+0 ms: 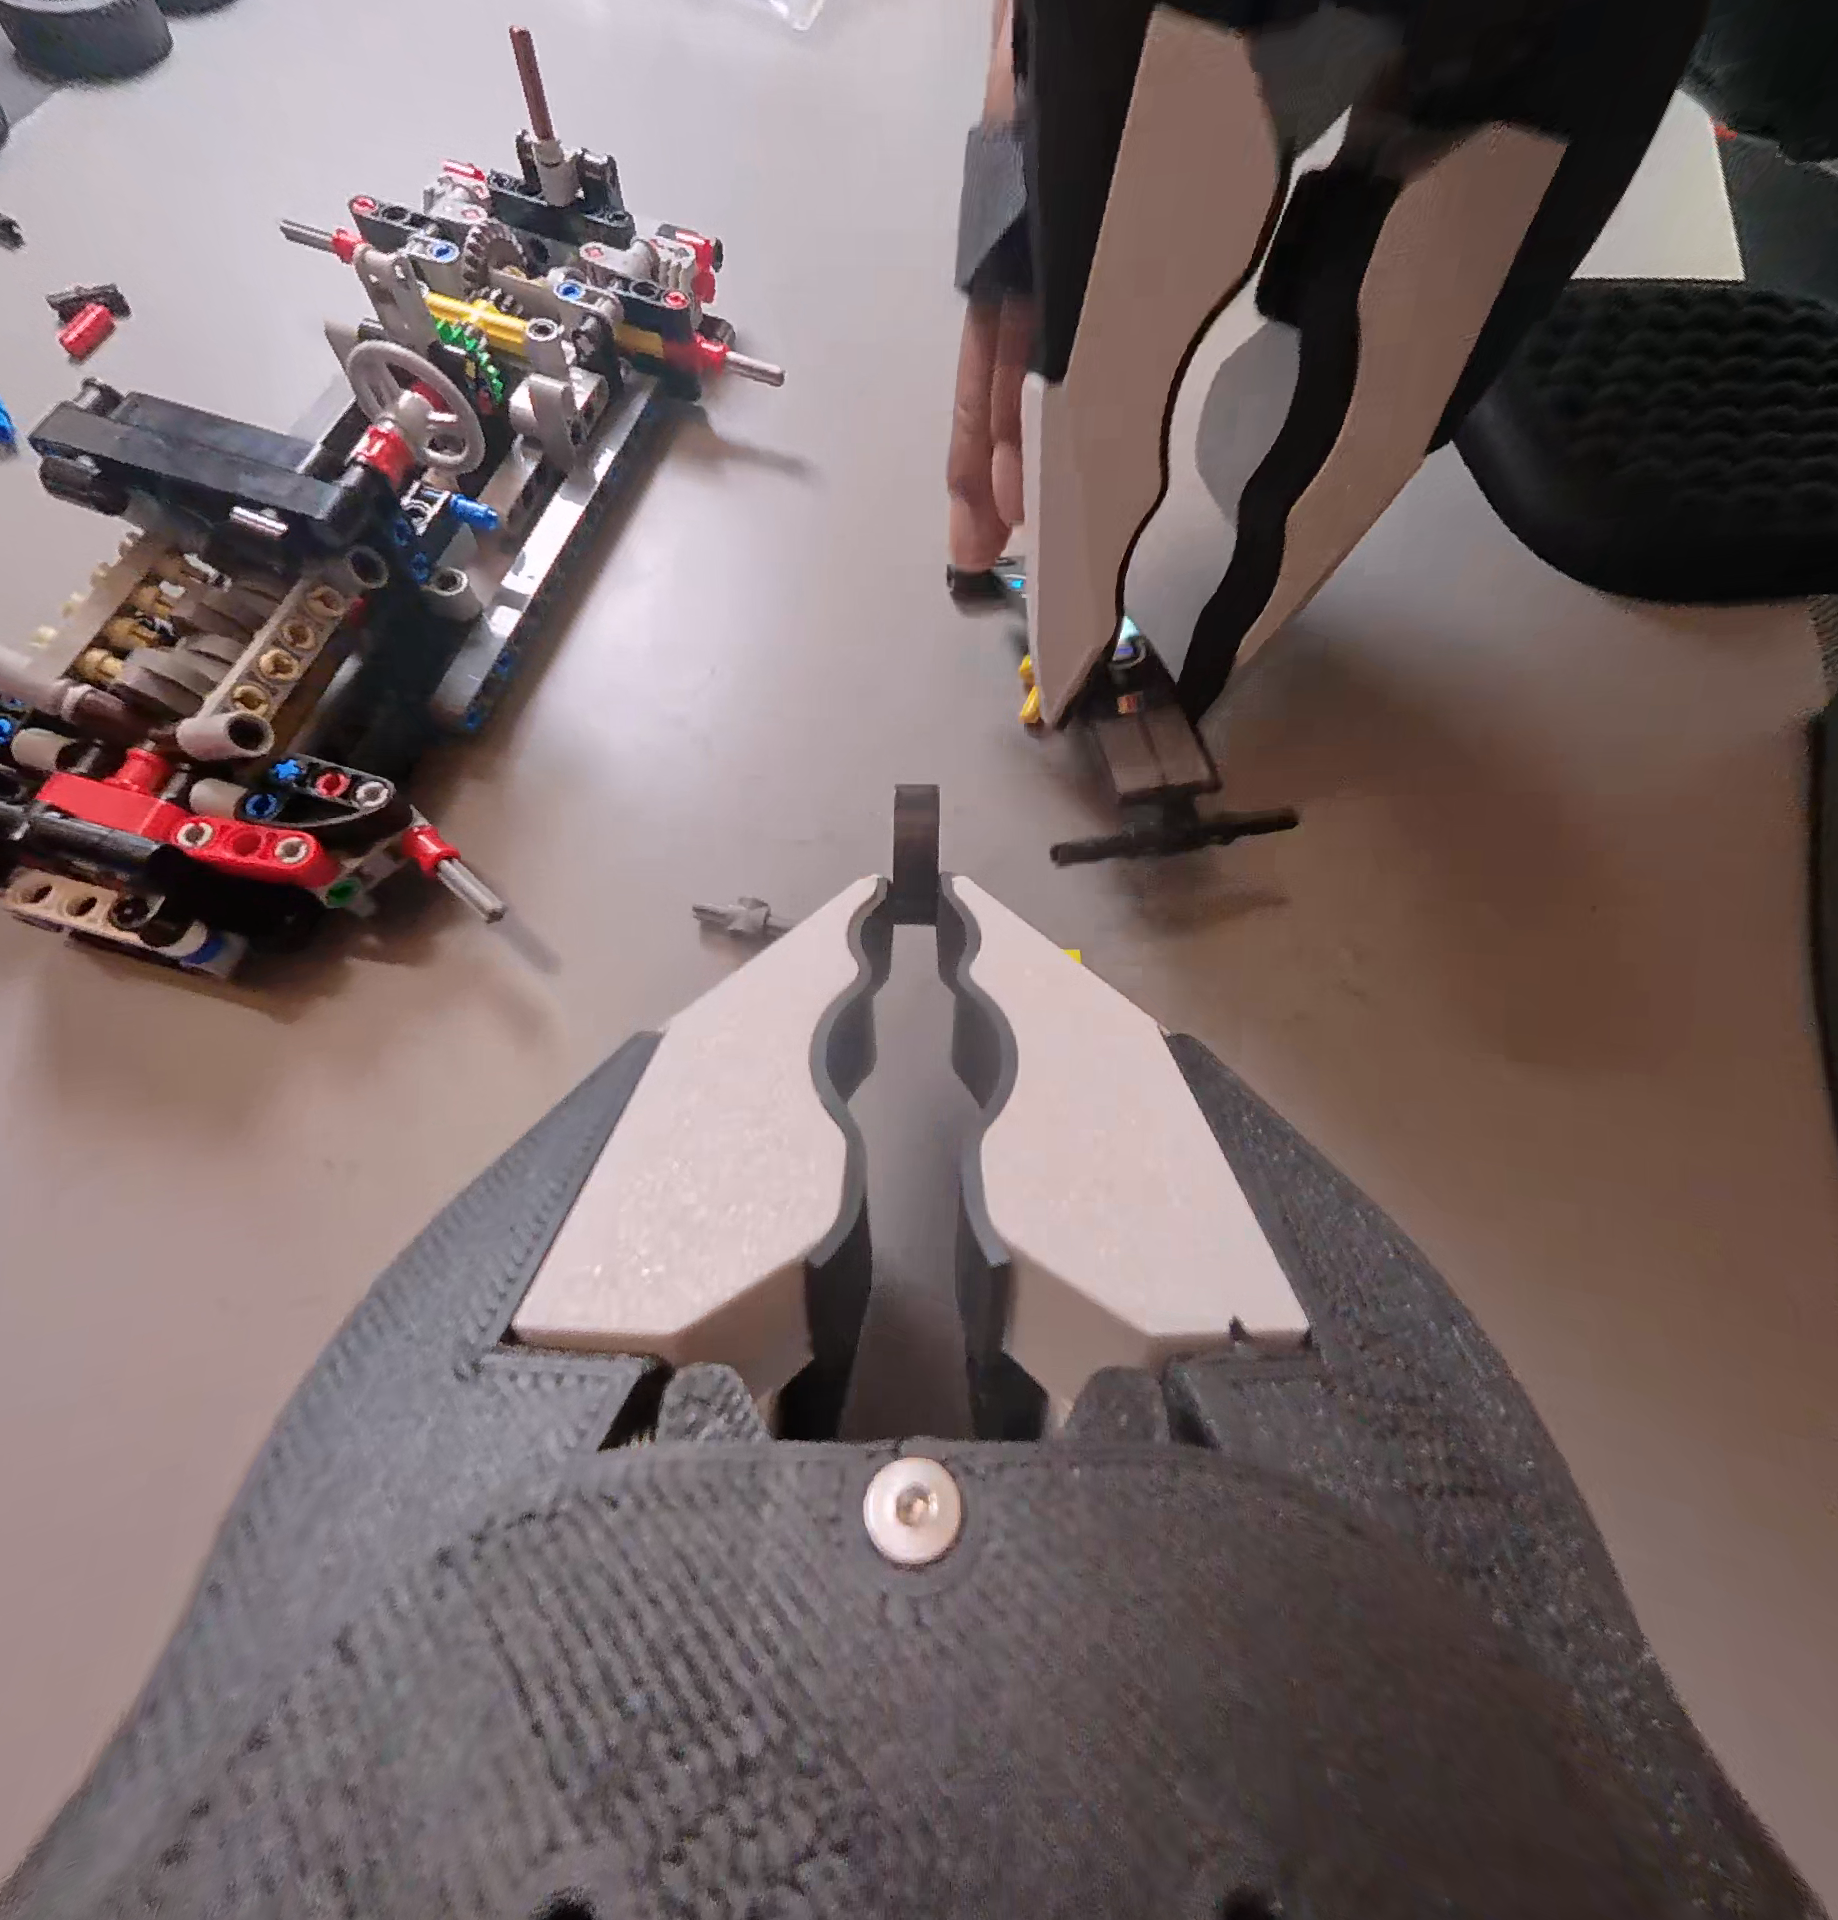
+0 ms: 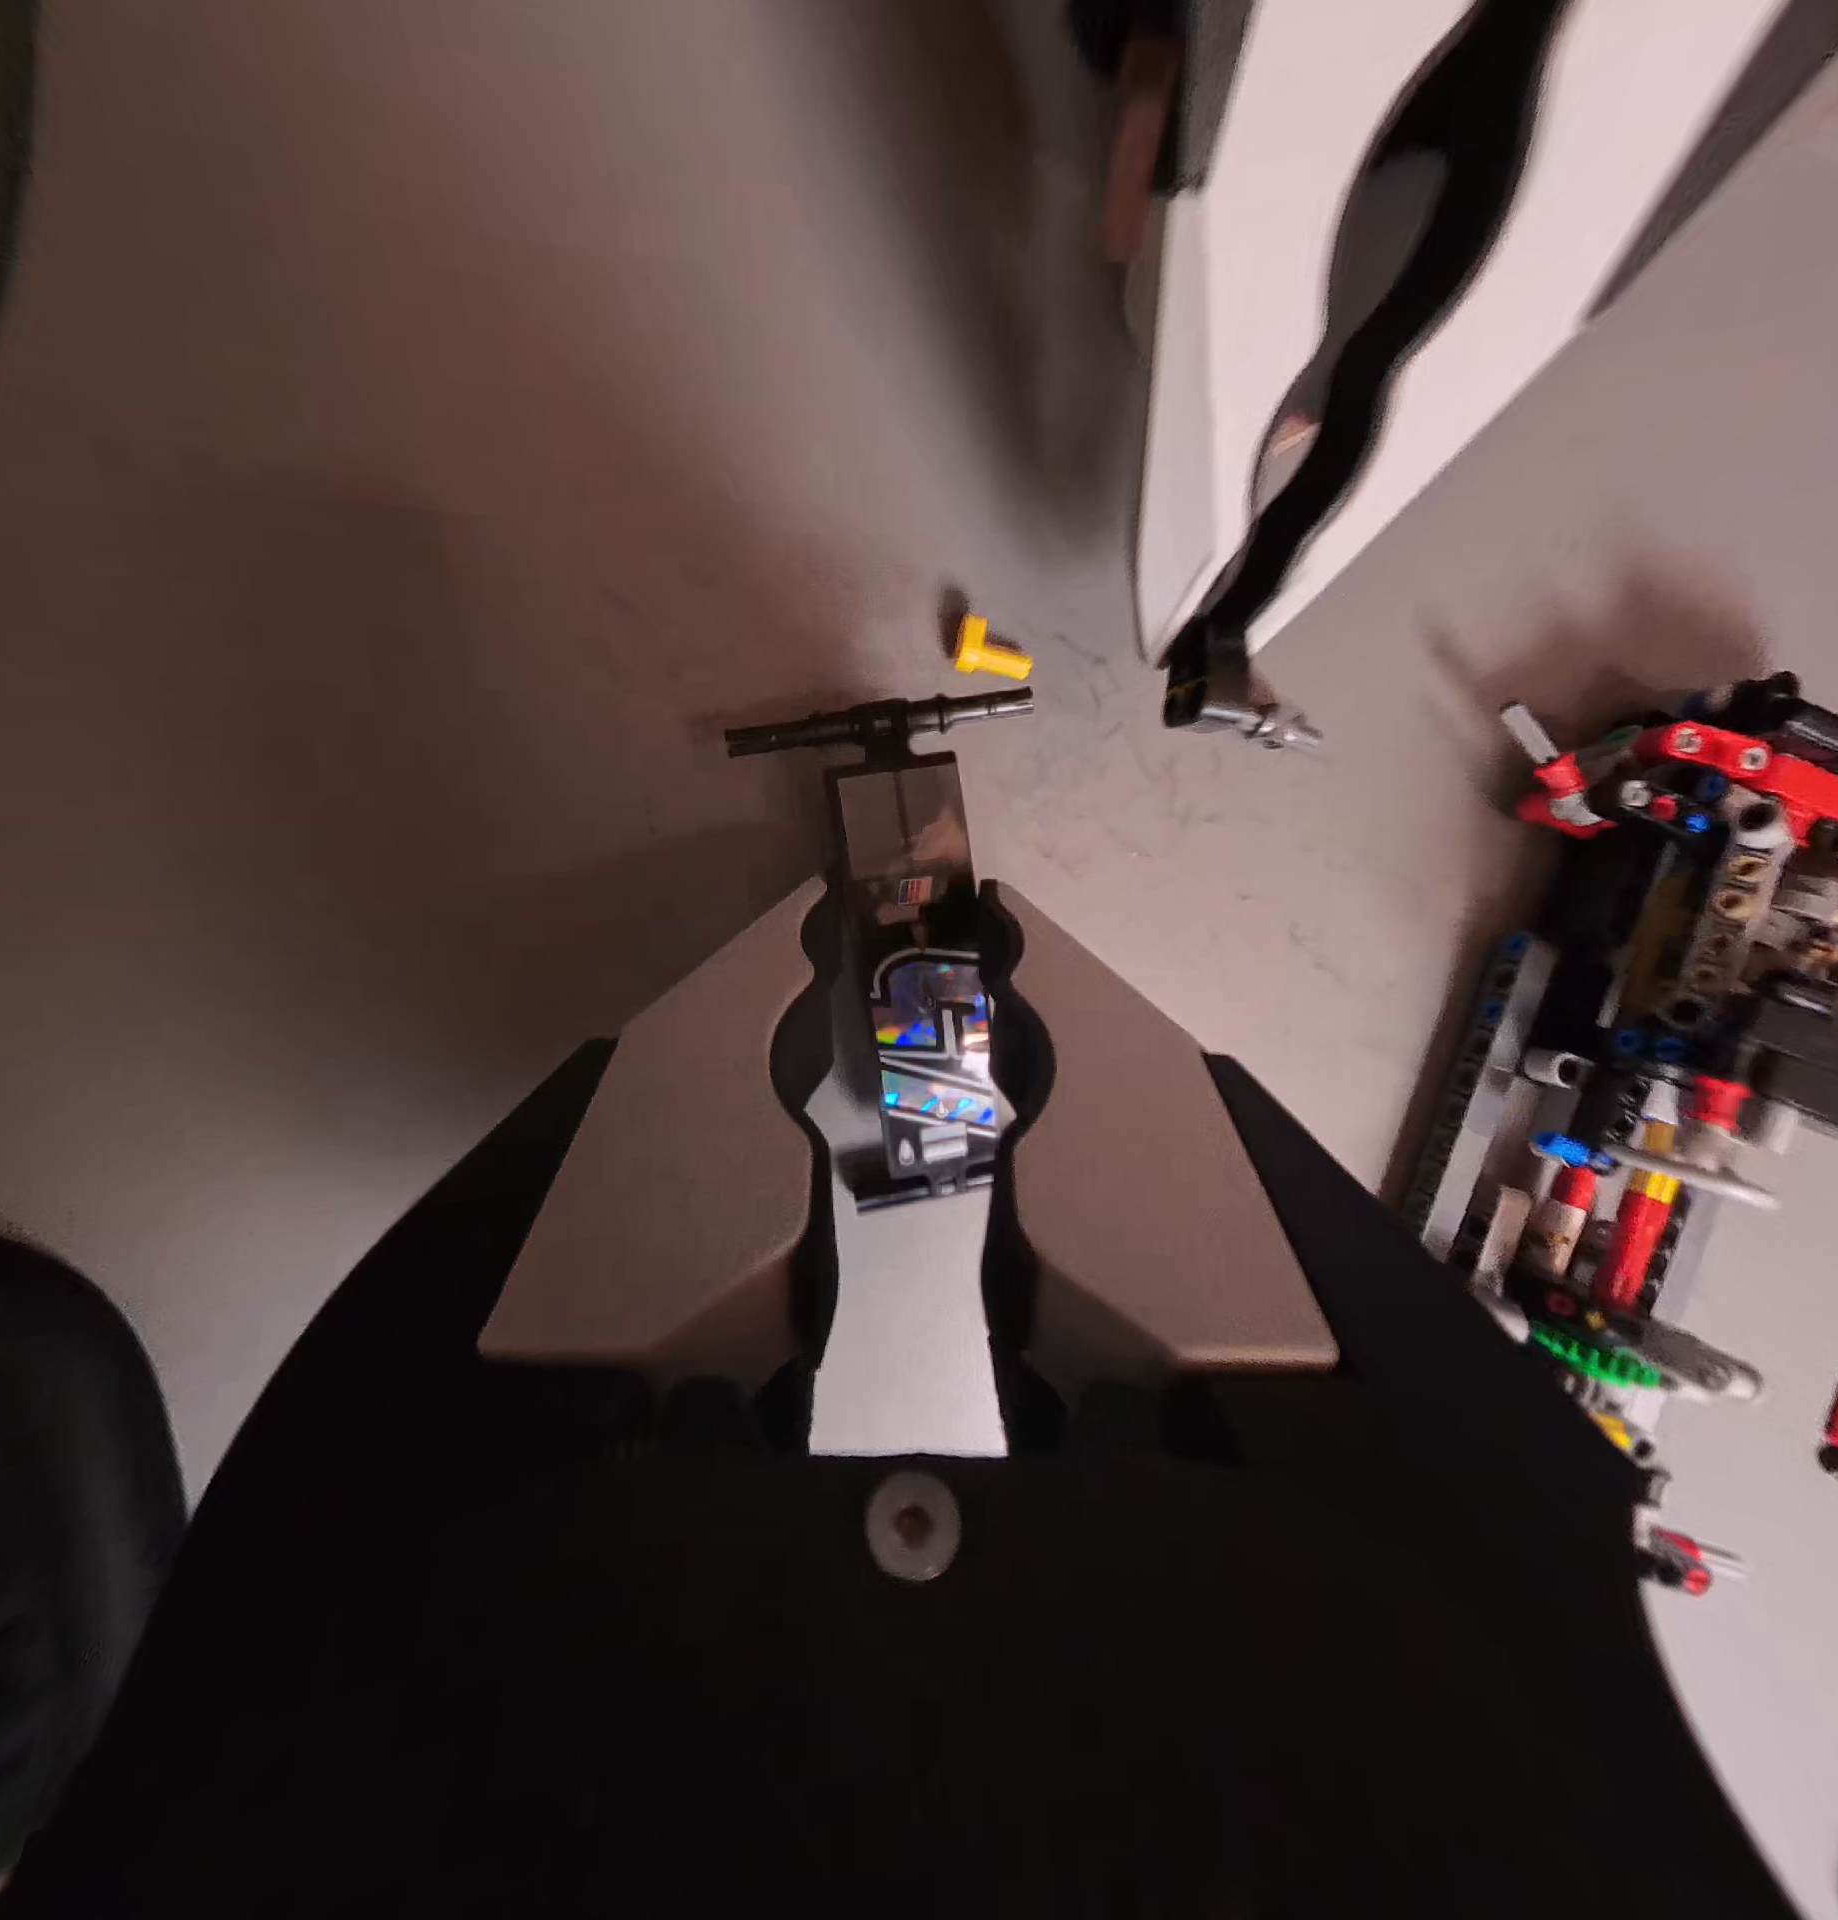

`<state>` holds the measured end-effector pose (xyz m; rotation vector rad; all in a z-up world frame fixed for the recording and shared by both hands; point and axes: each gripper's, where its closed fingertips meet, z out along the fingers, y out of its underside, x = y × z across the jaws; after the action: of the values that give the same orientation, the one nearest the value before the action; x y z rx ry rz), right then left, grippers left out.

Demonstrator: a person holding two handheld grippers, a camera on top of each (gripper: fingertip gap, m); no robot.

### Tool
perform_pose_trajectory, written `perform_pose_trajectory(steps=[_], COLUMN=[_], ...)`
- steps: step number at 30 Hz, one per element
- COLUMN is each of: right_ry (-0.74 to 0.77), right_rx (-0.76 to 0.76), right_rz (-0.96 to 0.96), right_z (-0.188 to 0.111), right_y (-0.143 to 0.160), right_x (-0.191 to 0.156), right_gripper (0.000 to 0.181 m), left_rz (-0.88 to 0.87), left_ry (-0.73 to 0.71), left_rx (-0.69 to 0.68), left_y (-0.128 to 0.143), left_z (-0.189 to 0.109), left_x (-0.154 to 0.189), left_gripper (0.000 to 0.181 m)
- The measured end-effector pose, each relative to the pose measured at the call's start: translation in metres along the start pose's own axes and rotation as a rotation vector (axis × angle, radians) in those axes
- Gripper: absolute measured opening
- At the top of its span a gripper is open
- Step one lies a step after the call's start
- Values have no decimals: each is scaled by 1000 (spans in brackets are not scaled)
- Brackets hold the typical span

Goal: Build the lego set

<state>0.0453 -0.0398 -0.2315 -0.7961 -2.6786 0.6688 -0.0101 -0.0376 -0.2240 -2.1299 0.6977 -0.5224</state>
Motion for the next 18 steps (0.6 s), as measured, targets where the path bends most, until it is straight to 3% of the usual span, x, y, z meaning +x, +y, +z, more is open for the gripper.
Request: perform_pose_trajectory(steps=[4,11,18], right_ry=[72,123,143], right_rx=[78,90,128], right_rz=[149,217,240], right_z=[-20,0,-3], right_y=[-8,-6,-9], right_x=[4,-4,0], right_gripper=[21,21,21], left_rz=[3,69,94], left_ry=[1,12,-3], left_rx=[-20,-54,-63], left_y=[0,3,3], left_z=[2,8,9], left_x=[3,16,17], left_gripper=[6,6,6])
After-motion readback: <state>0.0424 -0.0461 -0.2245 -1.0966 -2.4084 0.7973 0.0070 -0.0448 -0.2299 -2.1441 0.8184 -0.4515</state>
